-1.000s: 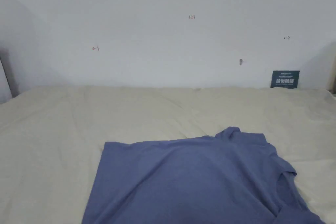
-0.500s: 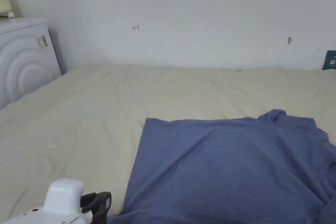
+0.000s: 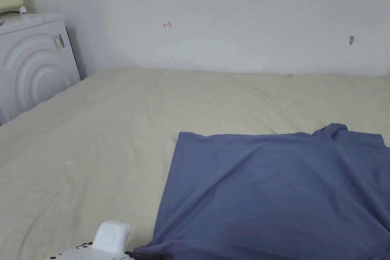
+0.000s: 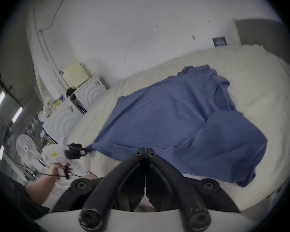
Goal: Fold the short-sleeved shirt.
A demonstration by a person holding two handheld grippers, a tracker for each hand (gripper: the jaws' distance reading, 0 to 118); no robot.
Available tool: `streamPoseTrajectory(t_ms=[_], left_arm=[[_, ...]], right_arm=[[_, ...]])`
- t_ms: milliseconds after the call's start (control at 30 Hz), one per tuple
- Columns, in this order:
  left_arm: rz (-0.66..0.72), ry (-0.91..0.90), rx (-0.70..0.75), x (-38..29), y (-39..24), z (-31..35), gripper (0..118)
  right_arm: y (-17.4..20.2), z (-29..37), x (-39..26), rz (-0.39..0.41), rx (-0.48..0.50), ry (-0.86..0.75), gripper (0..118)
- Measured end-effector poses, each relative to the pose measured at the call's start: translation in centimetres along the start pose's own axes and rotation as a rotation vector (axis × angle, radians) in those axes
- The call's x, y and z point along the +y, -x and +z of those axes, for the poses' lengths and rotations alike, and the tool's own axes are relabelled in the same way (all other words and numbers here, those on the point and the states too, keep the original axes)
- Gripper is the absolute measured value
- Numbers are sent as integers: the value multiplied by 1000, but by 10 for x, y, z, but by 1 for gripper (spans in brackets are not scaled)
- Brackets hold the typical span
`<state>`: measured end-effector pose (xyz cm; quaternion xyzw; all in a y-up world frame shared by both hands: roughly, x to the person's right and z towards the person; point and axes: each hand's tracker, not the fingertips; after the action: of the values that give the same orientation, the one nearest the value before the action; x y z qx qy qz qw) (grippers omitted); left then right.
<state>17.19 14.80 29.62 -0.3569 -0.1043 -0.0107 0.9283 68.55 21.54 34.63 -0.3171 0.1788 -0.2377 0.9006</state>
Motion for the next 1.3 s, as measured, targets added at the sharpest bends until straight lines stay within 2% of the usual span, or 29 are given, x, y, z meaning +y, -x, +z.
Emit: streamPoseTrajectory(t_ms=[33, 67, 100, 133, 167, 200, 333, 400, 600, 700, 733, 767, 800, 833, 933, 967, 1067, 1167, 1200, 1233, 1267, 1300], left_arm=[[1, 0, -4, 5, 4, -3, 115], [-7, -1, -14, 9, 5, -4, 106], [-26, -25, -25, 10, 4, -2, 88], [-48, -42, -40, 11, 2, -2, 65], [-57, -40, -38, 12, 2, -2, 26], [-69, -19, -26, 13, -1, -6, 8], [-117, 7, -57, 14, -10, -9, 7], [-127, 2, -54, 16, -12, -7, 7], [-121, -41, -51, 18, -12, 7, 7], [-186, -41, -28, 18, -19, 6, 7], [-191, -37, -26, 19, -19, 6, 7], [-183, -31, -33, 18, -19, 5, 7], [-174, -29, -36, 18, -19, 5, 7], [-167, -32, -36, 18, -19, 4, 7], [-127, -35, -39, 17, -18, 3, 7], [-118, -33, -36, 17, -18, 4, 7], [-98, -29, -33, 16, -17, 4, 7], [-79, -24, -38, 17, -15, 4, 7], [-74, -21, -40, 18, -15, 4, 7], [-70, -18, -41, 17, -14, 3, 7], [-67, -14, -40, 17, -12, 2, 7], [-56, -10, -49, 17, -11, 1, 7]], right_arm=[[-3, -1, 1, -18, -5, -3, 0], [-6, -2, 1, -28, -14, -8, 0], [-8, -3, 2, -33, -26, -9, 0], [-7, -3, 3, -34, -40, -11, 0], [-7, -2, 4, -31, -82, -18, 0], [-7, -2, 5, -21, -124, -26, 0], [-12, 5, 13, -31, -130, -44, 0], [-17, 16, 16, -35, -168, -102, 0], [-55, 54, 30, 28, -333, -165, 0], [-73, 64, 33, 112, -419, -113, 0], [-77, 64, 32, 136, -453, -83, 16], [-84, 60, 31, 144, -465, -23, 58], [-93, 55, 30, 134, -455, 61, 89], [-100, 49, 25, 119, -438, 115, 102], [-120, 36, 7, 115, -480, 186, 103], [-121, 32, 3, 136, -496, 196, 103], [-109, 21, -7, 265, -516, 168, 102], [-107, 8, -9, 267, -492, 175, 97], [-106, 3, -8, 264, -485, 178, 72], [-107, 0, -8, 260, -481, 186, 31], [-108, -1, -8, 250, -473, 183, 4], [-108, -2, -8, 283, -566, 155, 4]])
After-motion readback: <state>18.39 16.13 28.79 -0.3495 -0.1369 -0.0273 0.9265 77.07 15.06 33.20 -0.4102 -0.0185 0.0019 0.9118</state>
